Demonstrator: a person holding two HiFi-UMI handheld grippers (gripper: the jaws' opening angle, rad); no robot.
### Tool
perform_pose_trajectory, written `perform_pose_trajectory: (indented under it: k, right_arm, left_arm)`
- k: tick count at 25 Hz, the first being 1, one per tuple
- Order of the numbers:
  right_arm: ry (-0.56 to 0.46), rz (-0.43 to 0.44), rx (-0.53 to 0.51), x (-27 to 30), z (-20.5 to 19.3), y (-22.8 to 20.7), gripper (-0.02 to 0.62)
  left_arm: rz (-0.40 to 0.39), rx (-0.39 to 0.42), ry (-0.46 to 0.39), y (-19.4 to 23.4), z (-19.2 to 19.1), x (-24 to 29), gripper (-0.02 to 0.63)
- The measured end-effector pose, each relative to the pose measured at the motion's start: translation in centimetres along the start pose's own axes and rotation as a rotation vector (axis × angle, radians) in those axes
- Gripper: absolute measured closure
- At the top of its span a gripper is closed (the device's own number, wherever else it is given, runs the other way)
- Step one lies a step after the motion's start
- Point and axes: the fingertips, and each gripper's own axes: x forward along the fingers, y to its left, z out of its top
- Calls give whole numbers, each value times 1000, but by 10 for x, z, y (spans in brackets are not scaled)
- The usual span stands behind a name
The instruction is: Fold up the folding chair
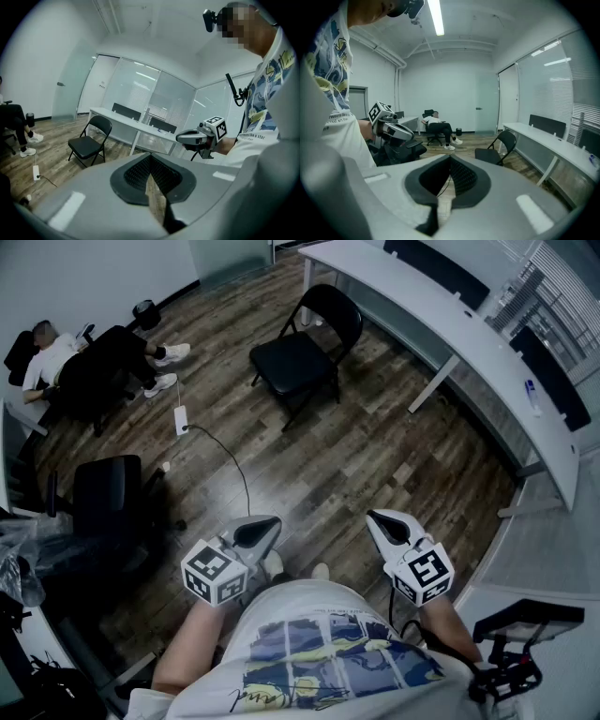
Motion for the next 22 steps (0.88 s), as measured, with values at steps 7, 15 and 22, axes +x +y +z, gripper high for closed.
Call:
perform_pose_trajectory:
  k: [7, 15, 22]
  right_arm:
    - [2, -3, -10, 14, 6, 11, 592]
    - [-19, 8, -19, 38, 21, 24, 592]
    - [-25, -20, -7, 57, 34, 31, 579]
  left_arm:
    - [9, 3, 2, 16, -3, -14, 601]
    - [11, -2, -11, 37, -1, -27, 601]
    - [29, -10, -31, 70, 2, -40, 601]
